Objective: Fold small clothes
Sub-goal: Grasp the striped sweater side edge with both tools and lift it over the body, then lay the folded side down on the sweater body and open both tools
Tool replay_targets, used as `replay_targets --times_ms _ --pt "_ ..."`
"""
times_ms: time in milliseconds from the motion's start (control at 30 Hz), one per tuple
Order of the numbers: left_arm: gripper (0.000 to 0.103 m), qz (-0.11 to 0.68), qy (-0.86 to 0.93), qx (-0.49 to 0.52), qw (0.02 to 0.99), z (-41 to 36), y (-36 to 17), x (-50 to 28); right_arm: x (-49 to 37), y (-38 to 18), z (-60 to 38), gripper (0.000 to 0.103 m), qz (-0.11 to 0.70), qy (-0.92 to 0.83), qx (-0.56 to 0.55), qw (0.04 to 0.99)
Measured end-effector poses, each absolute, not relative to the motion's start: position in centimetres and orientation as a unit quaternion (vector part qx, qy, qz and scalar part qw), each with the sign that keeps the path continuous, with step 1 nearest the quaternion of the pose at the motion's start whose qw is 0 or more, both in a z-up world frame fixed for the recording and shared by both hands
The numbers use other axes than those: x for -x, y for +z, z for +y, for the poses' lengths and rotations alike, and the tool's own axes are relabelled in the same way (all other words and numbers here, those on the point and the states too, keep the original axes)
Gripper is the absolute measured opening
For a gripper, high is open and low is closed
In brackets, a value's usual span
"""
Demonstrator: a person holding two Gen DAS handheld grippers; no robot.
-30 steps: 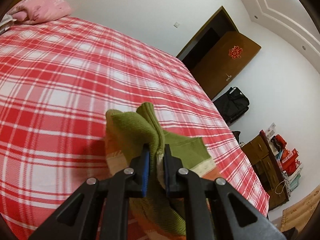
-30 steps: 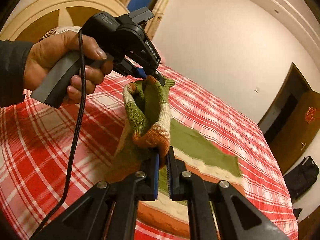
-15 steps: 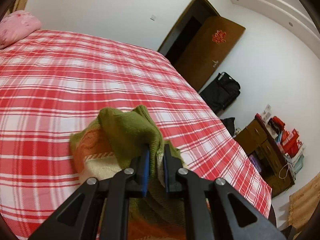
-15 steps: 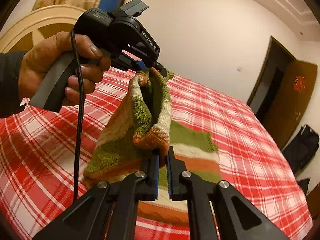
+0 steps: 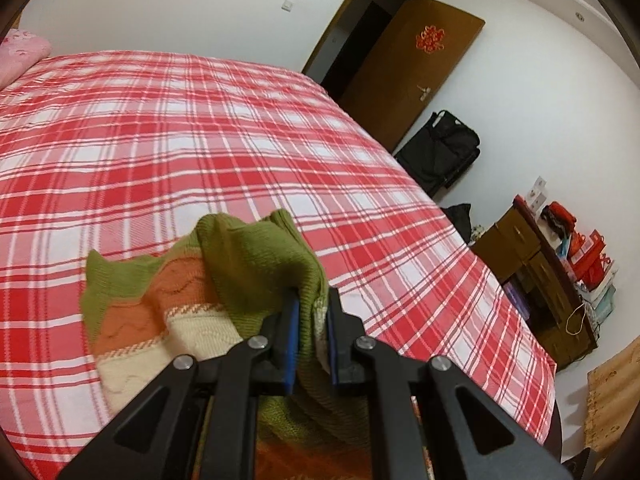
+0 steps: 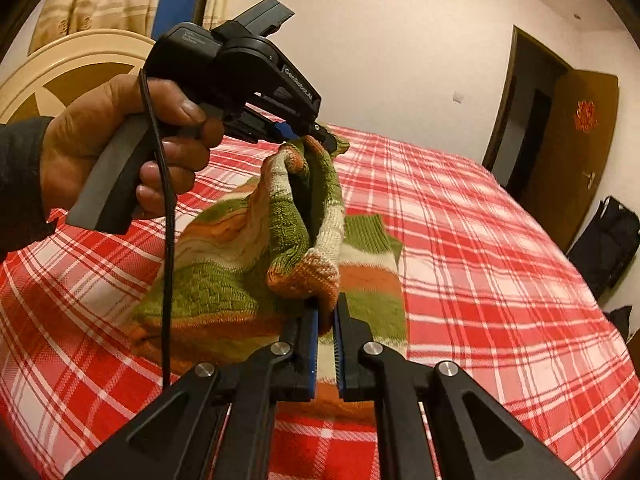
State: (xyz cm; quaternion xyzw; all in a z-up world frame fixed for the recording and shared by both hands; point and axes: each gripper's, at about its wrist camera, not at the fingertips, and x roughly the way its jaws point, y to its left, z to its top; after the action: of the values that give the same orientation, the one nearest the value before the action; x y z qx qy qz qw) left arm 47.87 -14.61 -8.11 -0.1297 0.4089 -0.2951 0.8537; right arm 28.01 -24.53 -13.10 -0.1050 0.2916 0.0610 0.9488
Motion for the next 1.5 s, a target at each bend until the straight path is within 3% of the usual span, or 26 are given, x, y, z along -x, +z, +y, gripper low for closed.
replay_targets --times_ms 633,767,833,900,967,1000,1100,1300,1400,1500 --pt "0.014 0.445 -0.301 0.058 0.841 -21.9 -12.2 -48.8 -28.1 -16.1 -29.6 0.006 0.383 0.054 0.009 0.922" --pt "0.027 0.432 -0.307 0.046 0.847 -22.4 -11.3 -48.0 -28.2 -16.9 -30.6 0.006 0.407 0.058 -0.019 0.911" --pt "0.038 0.419 -0.316 0.036 0.850 -22.4 -10.5 -47.1 -28.1 -17.0 -31.0 0.006 0.410 0.063 -0.027 0.910" --pt "0.059 0.397 -0.316 0.019 0.862 -21.8 -9.5 -45.7 -28.0 -17.0 -31.5 0.008 0.410 0.072 -0.044 0.908" --pt "0.069 0.375 -0.302 0.007 0.877 -20.1 -8.8 -43.8 -27.7 -17.0 -32.1 0.010 0.409 0.081 -0.058 0.907" --pt "0.073 0.372 -0.296 0.006 0.879 -19.0 -8.9 -42.9 -27.6 -16.8 -32.2 0.017 0.407 0.076 -0.058 0.909" --pt "0.075 0.375 -0.273 0.001 0.886 -16.1 -9.8 -41.1 -26.5 -16.0 -33.2 0.040 0.392 0.042 -0.050 0.918" --pt "0.076 0.391 -0.244 -0.009 0.888 -12.1 -12.9 -37.1 -26.2 -11.7 -33.2 0.040 0.319 0.068 -0.104 0.939" --pt "0.081 0.388 -0.243 -0.035 0.889 -12.9 -14.0 -35.7 -29.0 -11.0 -30.3 0.040 0.326 0.131 -0.111 0.929" --pt "0.087 0.385 -0.241 -0.045 0.890 -13.3 -14.8 -35.3 -32.9 -12.5 -28.5 0.038 0.376 0.073 -0.072 0.921"
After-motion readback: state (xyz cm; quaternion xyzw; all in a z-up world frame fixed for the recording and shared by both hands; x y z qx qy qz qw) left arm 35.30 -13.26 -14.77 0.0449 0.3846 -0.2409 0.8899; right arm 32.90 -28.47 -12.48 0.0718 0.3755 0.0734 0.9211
